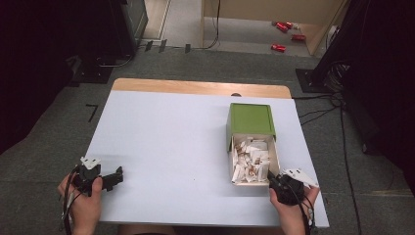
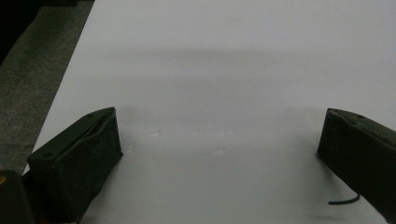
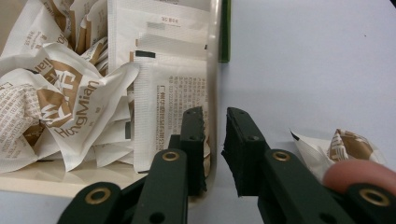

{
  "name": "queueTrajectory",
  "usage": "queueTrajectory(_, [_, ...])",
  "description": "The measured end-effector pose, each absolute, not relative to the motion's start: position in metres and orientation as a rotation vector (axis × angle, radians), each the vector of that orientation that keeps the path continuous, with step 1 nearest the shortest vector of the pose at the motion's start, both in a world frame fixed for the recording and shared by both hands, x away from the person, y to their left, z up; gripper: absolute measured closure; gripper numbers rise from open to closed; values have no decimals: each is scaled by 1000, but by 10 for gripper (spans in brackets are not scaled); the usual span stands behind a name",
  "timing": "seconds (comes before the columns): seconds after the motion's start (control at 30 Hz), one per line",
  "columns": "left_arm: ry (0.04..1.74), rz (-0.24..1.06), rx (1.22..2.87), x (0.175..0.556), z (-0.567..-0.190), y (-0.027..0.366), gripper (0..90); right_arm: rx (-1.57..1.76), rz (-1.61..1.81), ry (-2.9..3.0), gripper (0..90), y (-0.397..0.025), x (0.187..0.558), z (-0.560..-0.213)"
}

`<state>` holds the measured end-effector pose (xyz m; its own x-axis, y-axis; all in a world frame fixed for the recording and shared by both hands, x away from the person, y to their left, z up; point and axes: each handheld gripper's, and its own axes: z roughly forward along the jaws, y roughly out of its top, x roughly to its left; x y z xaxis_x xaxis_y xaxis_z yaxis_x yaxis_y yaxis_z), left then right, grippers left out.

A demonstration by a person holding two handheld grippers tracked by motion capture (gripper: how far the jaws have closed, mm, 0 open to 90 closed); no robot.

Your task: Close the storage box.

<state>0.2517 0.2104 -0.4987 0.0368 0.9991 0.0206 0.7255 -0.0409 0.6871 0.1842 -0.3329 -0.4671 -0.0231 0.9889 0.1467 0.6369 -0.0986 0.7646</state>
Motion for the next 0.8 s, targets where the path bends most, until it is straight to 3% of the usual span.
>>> queueTrajectory(0.1, [1740,714,1819,252,-499,210,0,1763,966,1665,858,-331,183,-467])
queueTrajectory(0.8, [1739,715,1821,252,-499,210,0,1849,915,1569,883,-321,196,-457])
